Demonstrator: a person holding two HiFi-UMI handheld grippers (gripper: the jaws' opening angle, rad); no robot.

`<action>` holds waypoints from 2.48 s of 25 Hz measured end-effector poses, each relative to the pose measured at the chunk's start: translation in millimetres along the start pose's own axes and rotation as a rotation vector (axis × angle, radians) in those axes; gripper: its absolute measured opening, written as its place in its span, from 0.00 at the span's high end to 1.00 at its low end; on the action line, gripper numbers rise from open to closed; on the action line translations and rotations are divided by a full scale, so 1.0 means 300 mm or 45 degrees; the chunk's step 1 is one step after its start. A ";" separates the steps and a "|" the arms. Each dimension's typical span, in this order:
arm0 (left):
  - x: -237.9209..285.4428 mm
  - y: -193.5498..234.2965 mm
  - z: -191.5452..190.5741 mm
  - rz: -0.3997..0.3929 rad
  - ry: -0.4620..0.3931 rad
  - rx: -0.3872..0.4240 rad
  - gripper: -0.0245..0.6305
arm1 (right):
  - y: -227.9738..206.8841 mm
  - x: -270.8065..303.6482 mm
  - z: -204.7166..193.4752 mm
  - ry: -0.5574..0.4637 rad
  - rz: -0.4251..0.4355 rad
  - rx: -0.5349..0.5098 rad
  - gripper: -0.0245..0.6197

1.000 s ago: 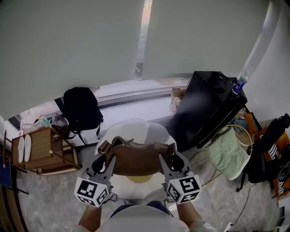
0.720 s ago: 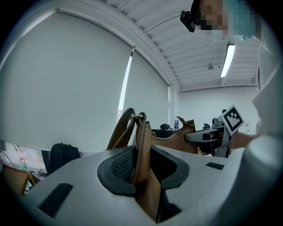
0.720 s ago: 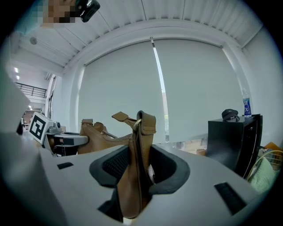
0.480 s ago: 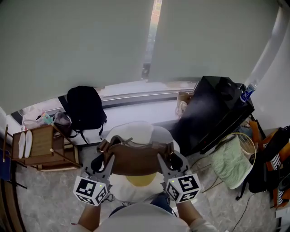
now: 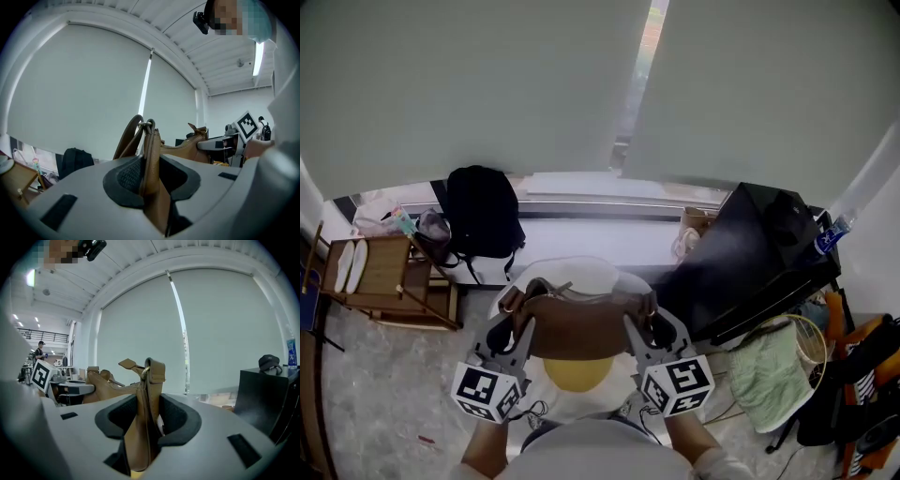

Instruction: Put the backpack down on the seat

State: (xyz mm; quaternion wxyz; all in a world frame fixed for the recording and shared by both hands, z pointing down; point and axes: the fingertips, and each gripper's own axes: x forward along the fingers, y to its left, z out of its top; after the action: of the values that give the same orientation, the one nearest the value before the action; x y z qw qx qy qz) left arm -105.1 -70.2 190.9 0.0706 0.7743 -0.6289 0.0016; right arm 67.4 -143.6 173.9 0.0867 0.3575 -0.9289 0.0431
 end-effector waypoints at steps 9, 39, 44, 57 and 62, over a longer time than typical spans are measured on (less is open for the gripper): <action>0.105 -0.007 -0.043 0.074 0.038 0.016 0.80 | -0.110 0.081 -0.071 -0.002 0.064 0.066 0.70; 0.252 0.139 -0.399 0.149 0.155 -0.076 0.80 | -0.182 0.356 -0.406 0.098 0.121 0.086 0.70; 0.290 0.156 -0.476 0.144 0.176 -0.106 0.80 | -0.201 0.393 -0.484 0.132 0.120 0.081 0.70; 0.385 0.204 -0.698 0.158 0.227 -0.141 0.80 | -0.258 0.497 -0.698 0.185 0.125 0.095 0.70; 0.423 0.228 -0.809 0.148 0.250 -0.149 0.80 | -0.279 0.546 -0.803 0.210 0.127 0.097 0.70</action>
State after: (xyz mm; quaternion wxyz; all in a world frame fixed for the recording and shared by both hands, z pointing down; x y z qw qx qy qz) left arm -124.2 -180.3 449.9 0.1767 0.7271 -0.6619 0.0446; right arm 35.6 -278.7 443.3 0.1472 0.3091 -0.9329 0.1119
